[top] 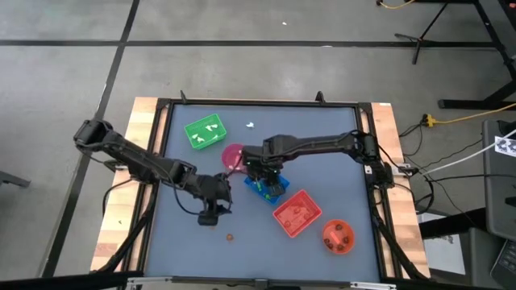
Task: Sort Halloween decoration
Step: Put the orange pumpkin toy into the orange bin
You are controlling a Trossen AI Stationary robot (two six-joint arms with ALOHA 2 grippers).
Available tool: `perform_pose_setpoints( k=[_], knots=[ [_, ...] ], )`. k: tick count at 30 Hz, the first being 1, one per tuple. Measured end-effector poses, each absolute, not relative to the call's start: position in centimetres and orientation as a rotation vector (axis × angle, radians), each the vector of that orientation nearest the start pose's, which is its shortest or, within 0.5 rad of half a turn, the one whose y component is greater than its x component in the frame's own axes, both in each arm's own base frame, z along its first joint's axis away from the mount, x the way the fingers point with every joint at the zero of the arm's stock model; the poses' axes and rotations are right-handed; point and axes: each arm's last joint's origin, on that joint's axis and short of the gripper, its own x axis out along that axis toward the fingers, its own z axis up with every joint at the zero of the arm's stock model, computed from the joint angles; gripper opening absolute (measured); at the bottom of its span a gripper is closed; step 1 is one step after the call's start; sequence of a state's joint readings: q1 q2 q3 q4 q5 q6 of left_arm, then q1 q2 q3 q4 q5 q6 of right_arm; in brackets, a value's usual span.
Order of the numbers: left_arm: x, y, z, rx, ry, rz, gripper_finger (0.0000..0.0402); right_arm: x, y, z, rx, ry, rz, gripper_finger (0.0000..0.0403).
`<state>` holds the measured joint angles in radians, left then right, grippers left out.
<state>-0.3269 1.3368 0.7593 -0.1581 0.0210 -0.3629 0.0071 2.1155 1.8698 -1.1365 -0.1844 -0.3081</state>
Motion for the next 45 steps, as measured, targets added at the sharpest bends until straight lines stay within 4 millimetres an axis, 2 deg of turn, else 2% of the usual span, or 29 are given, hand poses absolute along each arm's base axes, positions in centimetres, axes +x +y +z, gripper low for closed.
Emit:
perform_pose_setpoints(
  k=[10, 15, 22, 25, 27, 29, 32, 33, 36, 41, 45],
  knots=[
    [26.1, -13.4, 19.4, -0.128, 0.7, -0.239, 0.0156, 41.5, 1.0, 26.8, -0.118, 1.449, 0.381, 0.0153],
    [26.2, -14.7, 19.1, -0.119, 0.648, -0.255, 0.0156, 40.4, 1.3, 27.6, -0.111, 1.554, 0.395, 0.0153],
    [25.8, -15.5, 18.9, -0.072, 0.643, -0.282, 0.0156, 39.9, 2.2, 27.1, -0.145, 1.6, 0.419, 0.0153],
    [25.8, -15.6, 18.8, -0.064, 0.625, -0.303, 0.0156, 38.3, 2.1, 30.6, -0.171, 1.491, 0.402, 0.0153],
    [26.1, -15.5, 19.5, -0.074, 0.57, -0.271, 0.0156, 38.1, 2.1, 31.4, -0.173, 1.452, 0.4, 0.0154],
    [26.2, -15.4, 19.5, -0.068, 0.562, -0.247, 0.0156, 38.6, 2.1, 31.1, -0.177, 1.424, 0.4, 0.0153],
    [26.1, -15.6, 19.4, -0.067, 0.569, -0.259, 0.0156, 39.6, 2.2, 29.4, -0.182, 1.449, 0.395, 0.0154],
    [26.0, -15.7, 19.5, -0.069, 0.562, -0.259, 0.0156, 39.4, 2.2, 29.6, -0.182, 1.45, 0.395, 0.0154],
    [25.8, -15.9, 19.3, -0.058, 0.575, -0.26, 0.0156, 37.8, 2.1, 31.8, -0.184, 1.448, 0.395, 0.0154],
    [25.4, -16.6, 18.7, -0.081, 0.616, -0.262, 0.0156, 36.9, 2.1, 32.4, -0.191, 1.467, 0.407, 0.0154],
    [25.3, -17.3, 17.8, -0.062, 0.644, -0.275, 0.0156, 34.3, 2.0, 36.1, -0.206, 1.361, 0.395, 0.0154]
  ],
)
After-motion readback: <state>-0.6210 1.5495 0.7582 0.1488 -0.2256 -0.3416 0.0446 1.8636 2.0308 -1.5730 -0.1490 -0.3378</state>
